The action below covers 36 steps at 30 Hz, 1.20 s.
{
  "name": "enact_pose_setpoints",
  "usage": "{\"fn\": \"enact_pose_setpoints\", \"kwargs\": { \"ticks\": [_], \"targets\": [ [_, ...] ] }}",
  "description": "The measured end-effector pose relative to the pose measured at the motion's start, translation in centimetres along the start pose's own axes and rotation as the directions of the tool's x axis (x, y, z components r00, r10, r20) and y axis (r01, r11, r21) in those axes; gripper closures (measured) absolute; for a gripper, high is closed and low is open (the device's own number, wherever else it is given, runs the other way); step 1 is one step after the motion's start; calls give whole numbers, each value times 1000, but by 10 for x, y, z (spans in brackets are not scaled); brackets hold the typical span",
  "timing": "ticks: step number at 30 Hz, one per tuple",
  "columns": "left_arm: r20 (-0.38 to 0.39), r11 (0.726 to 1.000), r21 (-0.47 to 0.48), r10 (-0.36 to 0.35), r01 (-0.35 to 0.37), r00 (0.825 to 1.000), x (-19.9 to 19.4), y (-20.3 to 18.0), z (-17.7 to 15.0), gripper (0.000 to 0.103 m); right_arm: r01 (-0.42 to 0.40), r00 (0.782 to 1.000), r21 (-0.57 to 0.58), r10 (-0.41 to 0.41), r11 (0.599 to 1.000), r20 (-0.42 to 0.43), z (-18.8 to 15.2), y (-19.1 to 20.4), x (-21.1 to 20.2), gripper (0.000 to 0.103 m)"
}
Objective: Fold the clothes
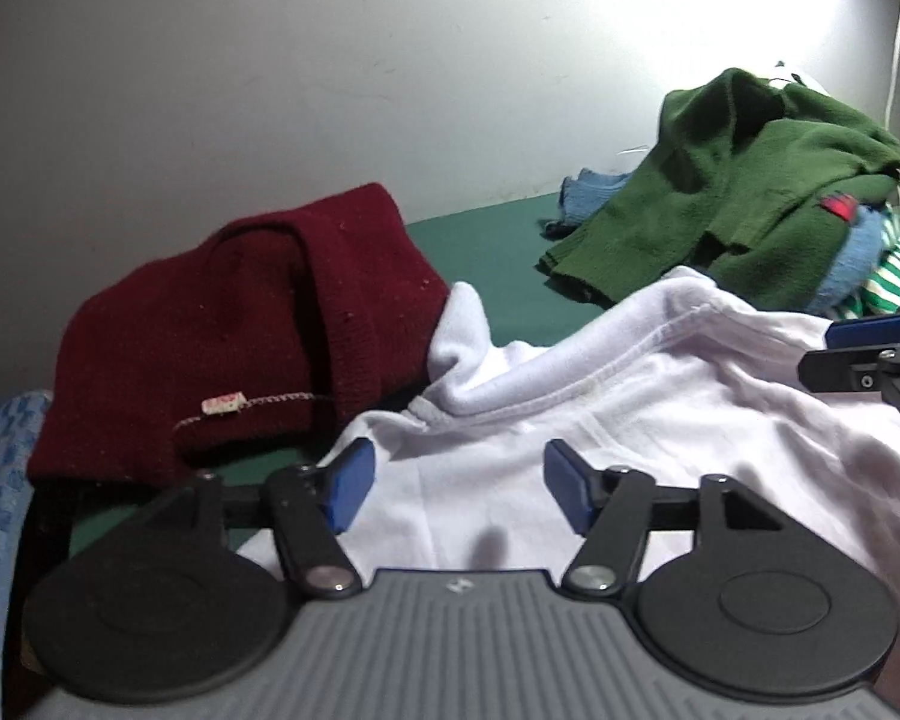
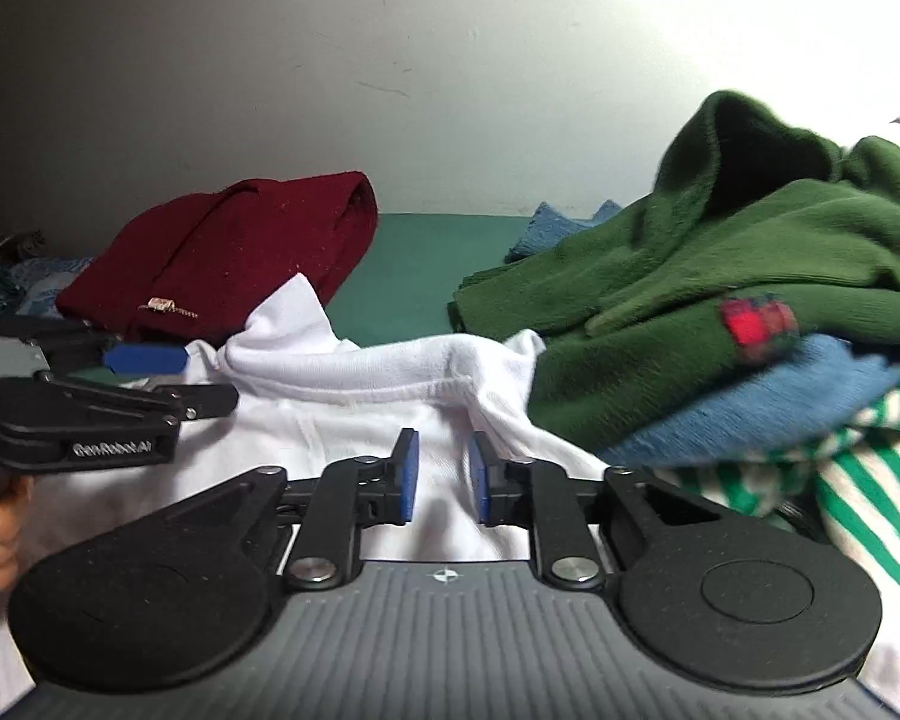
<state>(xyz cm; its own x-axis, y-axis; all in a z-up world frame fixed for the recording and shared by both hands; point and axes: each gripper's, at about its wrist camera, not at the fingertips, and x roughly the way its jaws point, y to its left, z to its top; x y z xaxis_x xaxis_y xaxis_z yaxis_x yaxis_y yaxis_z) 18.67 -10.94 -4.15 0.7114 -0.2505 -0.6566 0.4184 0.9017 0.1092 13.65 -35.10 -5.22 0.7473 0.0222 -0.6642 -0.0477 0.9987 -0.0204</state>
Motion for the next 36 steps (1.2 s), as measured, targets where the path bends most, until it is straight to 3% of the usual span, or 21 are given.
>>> {"fn": "enact_pose_setpoints", "kwargs": {
  "ticks": [2, 6, 10, 16, 19, 21, 23, 29, 31, 33, 36],
  "targets": [
    [22, 1000, 21, -12, 12, 1000, -24, -11, -10, 32, 40, 999, -7, -40, 999, 8, -14, -8, -24, 62],
    [3, 998, -8, -59, 59, 998, -49, -28, -30, 34, 125, 992, -20, -125, 992, 22, -43, -25, -70, 63],
    [-29, 994, -39, -98, 97, 995, -54, -54, -42, 35, 291, 956, -65, -294, 954, -26, -64, -53, -71, 63],
    [-55, 988, 12, -154, 154, 987, -59, -98, -49, 35, 311, 948, -179, -318, 933, -13, -79, -63, -53, 63],
    [-58, 985, 46, -165, 168, 985, -60, -114, -49, 33, 311, 948, -164, -318, 936, -17, -79, -68, -49, 64],
    [-60, 982, 53, -177, 180, 982, -60, -122, -49, 32, 311, 948, -152, -317, 938, -19, -78, -72, -47, 74],
    [-63, 981, 58, -184, 187, 981, -59, -128, -49, 32, 309, 950, -124, -312, 943, -7, -76, -76, -52, 99],
    [-42, 978, 130, -158, 162, 987, -53, -143, -41, 33, 287, 957, -25, -285, 958, 51, -56, -93, -71, 100],
    [-1, 967, 214, -140, 137, 990, -43, -153, -24, 34, 270, 961, 11, -270, 963, 61, -45, -102, -73, 100],
    [43, 949, 297, -125, 107, 991, -32, -162, -6, 40, 259, 963, 35, -261, 965, 68, -36, -109, -72, 100],
    [93, 912, 406, -108, 61, 990, -11, -179, 21, 57, 261, 962, 46, -263, 964, 72, -25, -117, -66, 100]
  ]
}}
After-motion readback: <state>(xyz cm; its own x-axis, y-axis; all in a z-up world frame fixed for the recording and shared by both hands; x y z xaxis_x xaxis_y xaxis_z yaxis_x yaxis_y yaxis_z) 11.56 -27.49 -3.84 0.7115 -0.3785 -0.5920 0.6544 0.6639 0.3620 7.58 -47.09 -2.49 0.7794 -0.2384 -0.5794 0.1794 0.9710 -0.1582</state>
